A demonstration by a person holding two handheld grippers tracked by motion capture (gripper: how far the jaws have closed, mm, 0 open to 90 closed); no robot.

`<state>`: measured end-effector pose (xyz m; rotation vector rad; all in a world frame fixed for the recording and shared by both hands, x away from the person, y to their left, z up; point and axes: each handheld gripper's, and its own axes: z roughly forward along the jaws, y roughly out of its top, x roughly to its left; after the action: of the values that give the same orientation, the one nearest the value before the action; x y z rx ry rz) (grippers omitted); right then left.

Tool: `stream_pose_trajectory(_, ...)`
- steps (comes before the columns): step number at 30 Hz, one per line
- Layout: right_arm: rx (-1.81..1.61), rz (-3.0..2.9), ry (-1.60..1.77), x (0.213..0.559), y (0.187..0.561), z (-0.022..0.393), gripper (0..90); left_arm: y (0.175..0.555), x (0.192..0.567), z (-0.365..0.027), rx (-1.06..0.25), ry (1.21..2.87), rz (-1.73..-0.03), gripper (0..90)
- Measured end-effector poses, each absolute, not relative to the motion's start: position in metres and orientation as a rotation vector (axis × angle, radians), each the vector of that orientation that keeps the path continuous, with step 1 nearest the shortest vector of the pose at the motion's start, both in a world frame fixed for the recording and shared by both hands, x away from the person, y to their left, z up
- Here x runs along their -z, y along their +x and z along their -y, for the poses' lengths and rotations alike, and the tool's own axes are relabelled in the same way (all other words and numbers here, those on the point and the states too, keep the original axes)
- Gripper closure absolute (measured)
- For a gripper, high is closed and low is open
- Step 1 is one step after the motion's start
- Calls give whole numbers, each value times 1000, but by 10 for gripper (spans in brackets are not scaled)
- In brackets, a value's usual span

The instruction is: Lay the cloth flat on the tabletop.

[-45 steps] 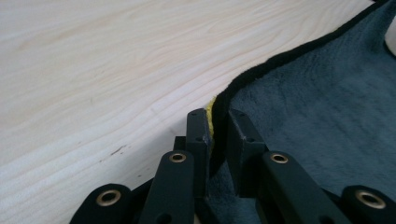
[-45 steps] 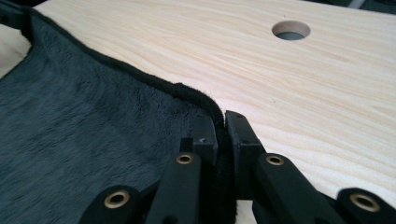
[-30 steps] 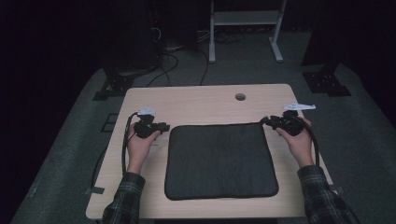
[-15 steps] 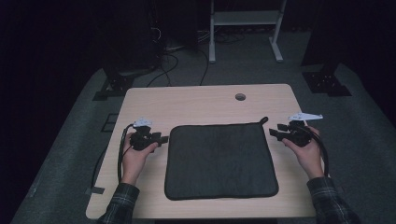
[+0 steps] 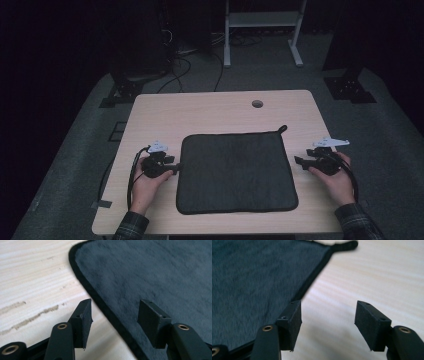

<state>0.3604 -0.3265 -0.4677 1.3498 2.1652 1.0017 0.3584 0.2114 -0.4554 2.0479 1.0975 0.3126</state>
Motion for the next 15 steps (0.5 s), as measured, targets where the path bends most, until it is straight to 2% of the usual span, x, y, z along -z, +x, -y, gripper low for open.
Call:
stream_pose_trajectory(3, -927, -2201, 1358, 474, 357, 325, 297, 354, 459, -209, -329, 2065, -1102, 417)
stream_pose_trajectory(8, -925, -2207, 1347, 480, 350, 324, 281, 354, 464, -204, -327, 2081, -1098, 373)
stream_pose_trajectory(9, -935, -2204, 1346, 481, 349, 325, 256, 354, 466, -202, -325, 2086, -1098, 357)
stream_pose_trajectory(15, -974, -2162, 1335, 486, 349, 324, 203, 352, 471, -196, -336, 2102, -1104, 364)
